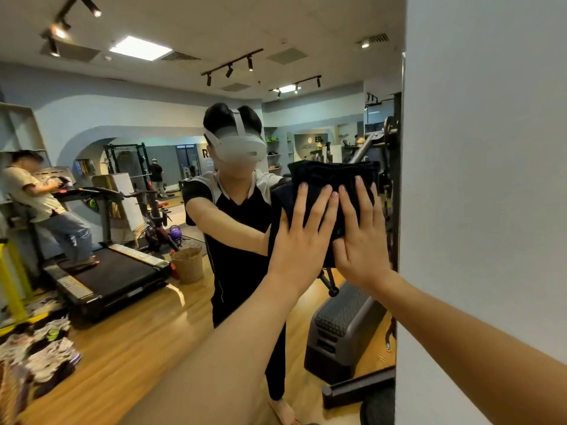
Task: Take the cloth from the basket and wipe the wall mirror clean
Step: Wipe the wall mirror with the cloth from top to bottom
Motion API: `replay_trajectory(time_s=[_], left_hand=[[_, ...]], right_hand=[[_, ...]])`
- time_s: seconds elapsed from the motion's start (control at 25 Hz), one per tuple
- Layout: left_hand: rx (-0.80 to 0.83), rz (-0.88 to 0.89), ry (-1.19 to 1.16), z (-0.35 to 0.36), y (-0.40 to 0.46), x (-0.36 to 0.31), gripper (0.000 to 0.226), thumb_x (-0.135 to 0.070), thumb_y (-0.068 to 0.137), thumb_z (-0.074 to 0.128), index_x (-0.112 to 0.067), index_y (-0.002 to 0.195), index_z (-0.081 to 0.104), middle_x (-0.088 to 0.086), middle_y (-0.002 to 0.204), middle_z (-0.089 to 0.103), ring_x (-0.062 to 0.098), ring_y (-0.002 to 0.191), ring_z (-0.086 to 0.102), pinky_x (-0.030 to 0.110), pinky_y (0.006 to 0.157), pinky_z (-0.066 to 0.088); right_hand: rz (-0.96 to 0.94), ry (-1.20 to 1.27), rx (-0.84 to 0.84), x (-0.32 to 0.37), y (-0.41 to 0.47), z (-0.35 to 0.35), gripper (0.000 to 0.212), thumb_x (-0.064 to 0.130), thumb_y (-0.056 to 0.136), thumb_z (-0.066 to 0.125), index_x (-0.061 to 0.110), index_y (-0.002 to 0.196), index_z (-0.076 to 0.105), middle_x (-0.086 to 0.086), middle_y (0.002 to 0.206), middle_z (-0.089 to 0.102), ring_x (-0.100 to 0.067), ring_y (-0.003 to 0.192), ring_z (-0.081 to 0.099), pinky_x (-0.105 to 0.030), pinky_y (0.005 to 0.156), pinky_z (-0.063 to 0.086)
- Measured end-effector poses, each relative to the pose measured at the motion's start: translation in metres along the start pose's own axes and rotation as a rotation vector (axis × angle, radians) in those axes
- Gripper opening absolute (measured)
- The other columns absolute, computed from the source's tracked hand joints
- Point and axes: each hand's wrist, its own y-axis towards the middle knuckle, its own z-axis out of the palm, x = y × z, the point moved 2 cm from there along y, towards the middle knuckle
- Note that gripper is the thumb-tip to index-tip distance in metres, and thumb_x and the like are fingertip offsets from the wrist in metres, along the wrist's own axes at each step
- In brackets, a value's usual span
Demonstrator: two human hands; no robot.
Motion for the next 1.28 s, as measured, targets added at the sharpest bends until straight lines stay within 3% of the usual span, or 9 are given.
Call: replay_trajectory(time_s=[0.2,0.36,0.64,0.76,0.88,1.04,1.16,1.28], left_hand=[[0.025,-0.022,0.005,-0.009,-0.087,0.084,0.072,-0.031,0.106,0.048,-0.012,0.166,0.012,0.009,0.172,0.012,0.041,0.158,0.014,0.052,0.107,0.052],[0.013,-0.015,0.003,-0.036,-0.153,0.184,0.056,-0.032,0.111,0.023,-0.014,0.164,0.020,0.006,0.170,0.016,0.039,0.157,0.016,0.054,0.107,0.050],[-0.021,0.051,0.113,-0.089,-0.272,0.390,0.069,-0.030,0.107,0.048,-0.010,0.165,0.016,0.012,0.168,0.020,0.044,0.157,0.017,0.062,0.113,0.043],[0.000,0.041,0.132,-0.115,-0.306,0.451,0.063,-0.039,0.111,0.038,-0.008,0.163,0.021,0.014,0.167,0.023,0.045,0.156,0.019,0.062,0.112,0.044],[0.013,-0.011,0.148,-0.122,-0.337,0.465,0.066,-0.037,0.107,0.040,-0.007,0.163,0.022,0.015,0.167,0.021,0.045,0.156,0.016,0.059,0.116,0.042],[0.042,-0.112,0.150,-0.094,-0.378,0.437,0.077,-0.028,0.097,0.046,-0.006,0.164,0.017,0.018,0.170,0.017,0.044,0.158,0.009,0.059,0.122,0.034],[0.042,-0.139,0.135,-0.052,-0.431,0.394,0.084,-0.029,0.091,0.046,-0.007,0.165,0.013,0.017,0.171,0.013,0.044,0.159,0.004,0.059,0.126,0.024],[0.063,-0.128,0.040,0.000,-0.474,0.318,0.087,-0.037,0.088,0.048,-0.008,0.164,0.017,0.011,0.172,0.011,0.042,0.159,0.001,0.061,0.119,0.035]], right_hand=[[0.020,0.041,0.009,0.107,-0.029,0.052,0.076,0.035,0.090,0.043,0.006,0.160,0.035,-0.022,0.170,0.018,-0.049,0.158,0.008,-0.067,0.123,0.020],[0.025,0.040,-0.001,0.217,-0.029,0.098,0.078,0.041,0.090,0.043,0.010,0.160,0.035,-0.020,0.170,0.020,-0.049,0.157,0.011,-0.069,0.121,0.021],[0.046,0.079,-0.008,0.441,-0.014,0.182,0.084,0.041,0.085,0.049,0.015,0.163,0.031,-0.016,0.171,0.016,-0.051,0.156,0.012,-0.067,0.123,0.019],[0.040,0.086,0.003,0.511,-0.007,0.204,0.084,0.040,0.084,0.051,0.016,0.162,0.034,-0.015,0.172,0.018,-0.050,0.157,0.010,-0.067,0.123,0.018],[-0.023,0.065,0.022,0.536,-0.021,0.218,0.082,0.039,0.085,0.052,0.016,0.162,0.034,-0.015,0.172,0.017,-0.049,0.157,0.010,-0.066,0.124,0.018],[-0.163,-0.005,0.015,0.520,-0.066,0.236,0.082,0.036,0.087,0.056,0.016,0.163,0.032,-0.014,0.172,0.020,-0.048,0.158,0.012,-0.063,0.124,0.021],[-0.228,-0.050,0.012,0.497,-0.134,0.249,0.083,0.037,0.088,0.056,0.016,0.164,0.030,-0.013,0.173,0.017,-0.046,0.158,0.011,-0.061,0.125,0.020],[-0.225,-0.081,-0.001,0.443,-0.223,0.254,0.078,0.037,0.092,0.054,0.014,0.163,0.031,-0.014,0.172,0.018,-0.045,0.158,0.013,-0.061,0.124,0.025]])
